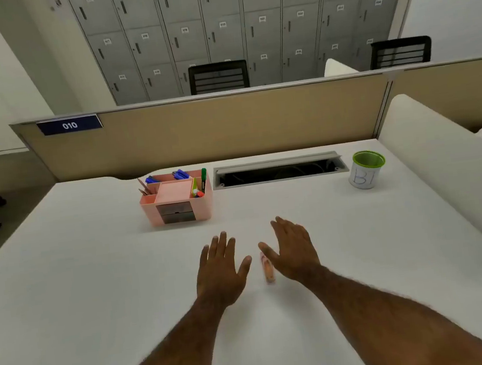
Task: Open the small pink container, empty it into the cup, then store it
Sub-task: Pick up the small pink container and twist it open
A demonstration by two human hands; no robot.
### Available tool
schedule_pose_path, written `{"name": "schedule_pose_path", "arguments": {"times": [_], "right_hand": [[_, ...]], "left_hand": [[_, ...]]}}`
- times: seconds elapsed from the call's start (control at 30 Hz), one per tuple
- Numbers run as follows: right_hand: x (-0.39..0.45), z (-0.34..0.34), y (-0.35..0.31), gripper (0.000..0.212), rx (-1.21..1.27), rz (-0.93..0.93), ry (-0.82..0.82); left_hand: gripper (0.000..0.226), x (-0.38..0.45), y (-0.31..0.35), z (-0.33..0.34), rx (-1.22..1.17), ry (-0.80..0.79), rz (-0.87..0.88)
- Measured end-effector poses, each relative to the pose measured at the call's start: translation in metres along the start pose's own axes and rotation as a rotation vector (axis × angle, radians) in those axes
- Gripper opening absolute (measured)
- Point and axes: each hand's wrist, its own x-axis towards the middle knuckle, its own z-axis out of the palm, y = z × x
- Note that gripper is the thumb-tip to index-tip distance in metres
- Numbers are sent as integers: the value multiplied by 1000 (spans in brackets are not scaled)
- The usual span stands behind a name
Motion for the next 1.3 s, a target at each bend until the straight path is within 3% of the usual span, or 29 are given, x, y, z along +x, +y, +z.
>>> {"name": "schedule_pose_path", "arguments": {"times": [0.33,0.43,0.67,0.87,1.07,1.2,1.3], "right_hand": [[-26,34,6,78,101,110,-122],[-27,41,5,78,166,164,-143],[-25,46,2,55,135,257,-104],[-18,43,-1,41,132,306,-103],[-21,42,-3,33,252,321,-135],[-26,44,-9,31,404,229,-160],[-28,42,-14,30,479,186,-152]], "left_hand": [[69,-30,-6,26,-126,-143,-12],[66,-40,-4,36,-173,-125,-19],[53,-57,-4,47,-263,-23,24],[37,-43,2,40,-567,26,-133],[40,-23,12,25,-870,-80,-396],[44,-13,16,19,-1125,-153,-429],[29,-7,15,18,-1220,-265,-386]]}}
